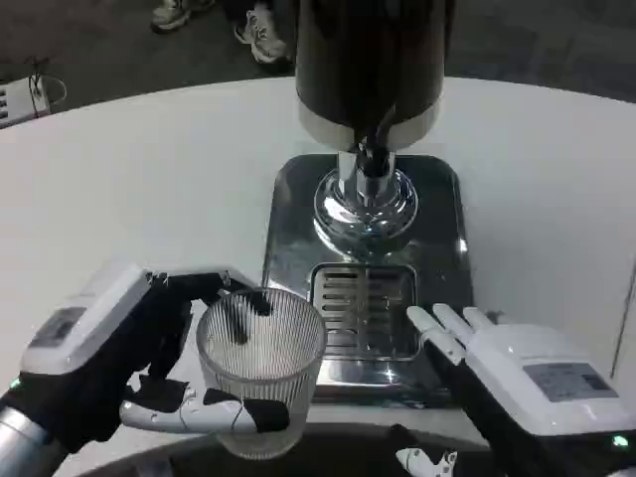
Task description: Grasp the cup under the faucet to collect the drink, then remove the cup.
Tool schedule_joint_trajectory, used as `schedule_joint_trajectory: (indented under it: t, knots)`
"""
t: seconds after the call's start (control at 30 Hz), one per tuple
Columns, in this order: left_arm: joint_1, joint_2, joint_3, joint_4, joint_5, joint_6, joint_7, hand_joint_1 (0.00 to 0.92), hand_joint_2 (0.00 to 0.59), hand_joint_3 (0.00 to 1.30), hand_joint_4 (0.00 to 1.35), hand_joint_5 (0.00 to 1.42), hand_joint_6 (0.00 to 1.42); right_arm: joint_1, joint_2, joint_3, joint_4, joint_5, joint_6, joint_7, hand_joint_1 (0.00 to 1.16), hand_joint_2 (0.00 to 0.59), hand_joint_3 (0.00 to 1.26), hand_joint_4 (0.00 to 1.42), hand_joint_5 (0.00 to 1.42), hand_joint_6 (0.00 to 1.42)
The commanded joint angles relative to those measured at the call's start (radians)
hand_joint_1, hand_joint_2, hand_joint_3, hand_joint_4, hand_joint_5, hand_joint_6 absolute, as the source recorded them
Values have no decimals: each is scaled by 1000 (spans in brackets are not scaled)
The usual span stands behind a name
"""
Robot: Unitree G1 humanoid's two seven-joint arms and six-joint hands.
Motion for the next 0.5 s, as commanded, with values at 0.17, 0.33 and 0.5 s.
schedule_joint_trajectory:
  t: [0.17, 0.33, 0.5]
  knots:
    - [-18, 7, 6, 8, -16, -1, 7, 628, 0, 995, 1157, 1310, 1424, 3, 5, 0, 2, -9, -13, 10, 470, 431, 34, 0, 0, 0]
    - [-18, 9, 10, 8, -20, -1, 7, 628, 0, 995, 1157, 1310, 1424, 6, 7, 1, -2, -12, -13, 14, 466, 433, 34, 0, 0, 0]
    - [-17, 9, 13, 8, -21, -1, 8, 628, 0, 995, 1157, 1310, 1424, 7, 9, 2, -5, -14, -14, 18, 462, 434, 35, 0, 0, 0]
